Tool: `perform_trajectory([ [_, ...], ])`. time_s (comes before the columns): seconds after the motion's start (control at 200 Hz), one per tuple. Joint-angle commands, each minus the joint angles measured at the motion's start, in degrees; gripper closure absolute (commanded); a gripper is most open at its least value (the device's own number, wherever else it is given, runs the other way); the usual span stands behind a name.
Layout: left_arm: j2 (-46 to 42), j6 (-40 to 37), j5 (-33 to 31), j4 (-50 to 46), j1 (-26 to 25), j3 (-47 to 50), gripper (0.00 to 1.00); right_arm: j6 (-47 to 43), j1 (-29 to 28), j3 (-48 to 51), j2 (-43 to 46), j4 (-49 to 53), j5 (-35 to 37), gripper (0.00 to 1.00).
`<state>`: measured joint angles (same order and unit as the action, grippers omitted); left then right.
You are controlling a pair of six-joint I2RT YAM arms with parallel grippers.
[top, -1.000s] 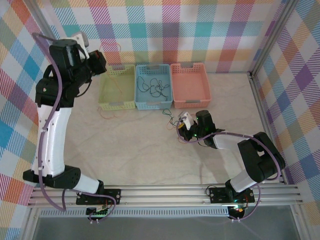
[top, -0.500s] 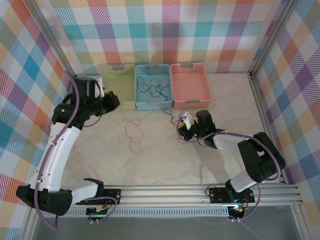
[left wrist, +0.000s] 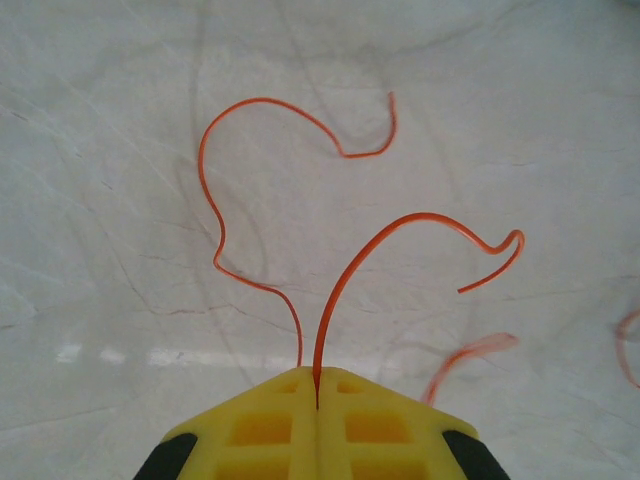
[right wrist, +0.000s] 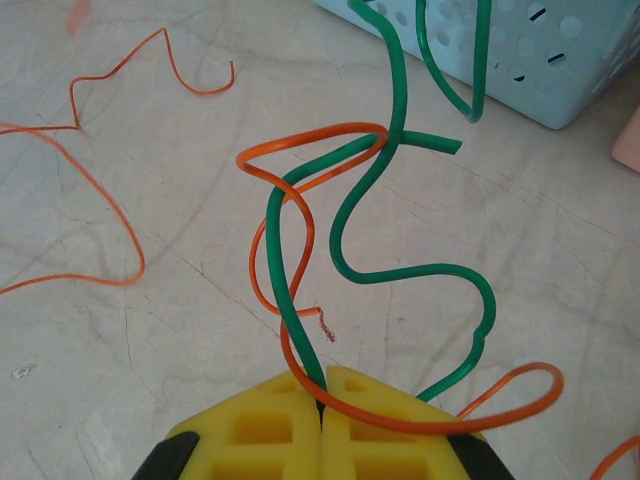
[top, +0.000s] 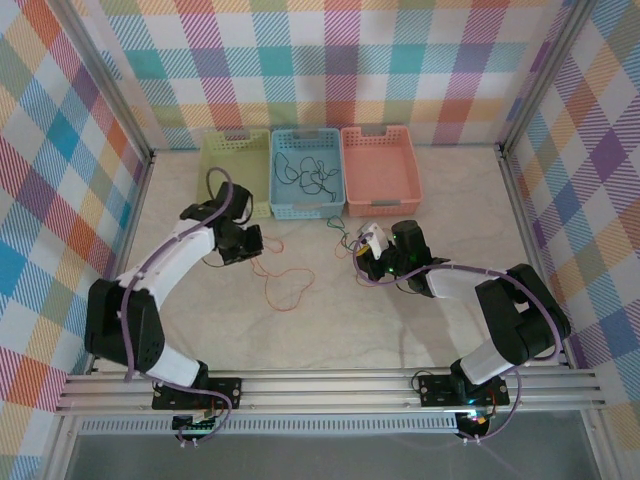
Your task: Untangle the cables
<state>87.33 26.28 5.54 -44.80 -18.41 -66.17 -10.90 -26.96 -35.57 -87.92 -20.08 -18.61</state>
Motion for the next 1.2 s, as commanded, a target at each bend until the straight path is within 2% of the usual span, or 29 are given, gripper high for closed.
perform_trajectory([
  [0.0,2.5,1.7,-4.6,0.6,-1.2,0.7,1.0,0.8,0.1,-0.1,0.8,-0.8,-0.4,1.0],
  [0.18,7.0,2.1,-5.2,-0.5,-2.3,0.0,0.99,0.9,0.1,-0.6,0.7,0.0,-0.4,1.0],
  [0.27,9.1,2.2,-4.6,-0.4,-3.3,-0.3,0.91,0.9,0.1,-0.8,0.4,0.3,-0.5,1.0],
  [0.36,11.3,2.3,-4.3,-0.3,-4.4,-0.1,0.88,0.9,0.1,-1.1,0.2,0.7,-0.5,1.0],
  [0.48,12.2,2.6,-5.0,-0.5,-5.1,0.4,0.77,1.1,0.1,-1.3,0.1,1.0,-0.3,1.0],
  [0.58,10.4,3.4,-6.3,0.1,-5.7,1.4,0.61,1.2,0.1,-1.5,-0.1,1.4,-0.2,1.0],
  [0.64,9.9,3.5,-6.3,-0.1,-6.0,1.4,0.57,1.2,0.0,-1.5,-0.1,1.5,-0.1,1.0],
  [0.925,11.3,3.3,-4.9,-2.0,-7.6,1.2,0.51,1.2,0.0,-1.7,-0.2,1.6,-0.1,1.0],
  [1.195,17.1,3.3,-3.6,-2.3,-8.2,-0.8,0.53,1.4,0.0,-1.7,0.0,1.7,0.0,1.0],
])
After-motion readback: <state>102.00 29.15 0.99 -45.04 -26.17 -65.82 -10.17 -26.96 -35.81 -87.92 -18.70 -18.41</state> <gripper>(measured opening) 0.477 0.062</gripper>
